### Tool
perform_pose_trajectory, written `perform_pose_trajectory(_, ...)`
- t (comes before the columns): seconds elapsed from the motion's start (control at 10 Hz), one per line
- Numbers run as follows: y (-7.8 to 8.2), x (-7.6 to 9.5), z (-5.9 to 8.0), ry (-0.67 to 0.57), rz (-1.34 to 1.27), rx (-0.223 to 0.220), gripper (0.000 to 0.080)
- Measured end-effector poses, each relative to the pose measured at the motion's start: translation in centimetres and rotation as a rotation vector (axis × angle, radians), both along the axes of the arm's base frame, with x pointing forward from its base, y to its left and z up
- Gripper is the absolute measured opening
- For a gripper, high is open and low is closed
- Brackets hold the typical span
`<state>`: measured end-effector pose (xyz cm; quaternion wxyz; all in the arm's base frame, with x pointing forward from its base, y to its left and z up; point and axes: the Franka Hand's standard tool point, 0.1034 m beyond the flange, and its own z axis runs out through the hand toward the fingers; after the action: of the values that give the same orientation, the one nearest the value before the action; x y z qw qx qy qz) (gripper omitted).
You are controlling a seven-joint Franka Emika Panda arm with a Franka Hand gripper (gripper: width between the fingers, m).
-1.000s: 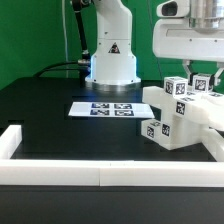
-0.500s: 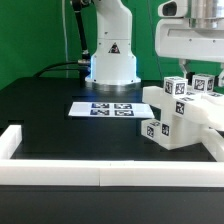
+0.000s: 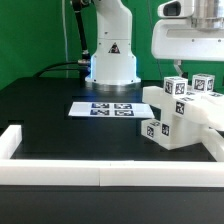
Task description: Assemble chair
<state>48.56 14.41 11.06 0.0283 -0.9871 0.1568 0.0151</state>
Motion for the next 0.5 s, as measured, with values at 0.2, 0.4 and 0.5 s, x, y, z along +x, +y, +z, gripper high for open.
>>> perform_pose_trajectory(0.2,0.03,-0.03,-0.03,-0.009,0.158,0.001,0.0648)
perform_pose_trajectory(0.4,-0.06,0.0,-0.03,-0.019,0.318,0.004,0.0648)
perform_pose_trajectory(0.5,-0.1,0.01,-0.03,-0.023,0.4,0.005,0.0648)
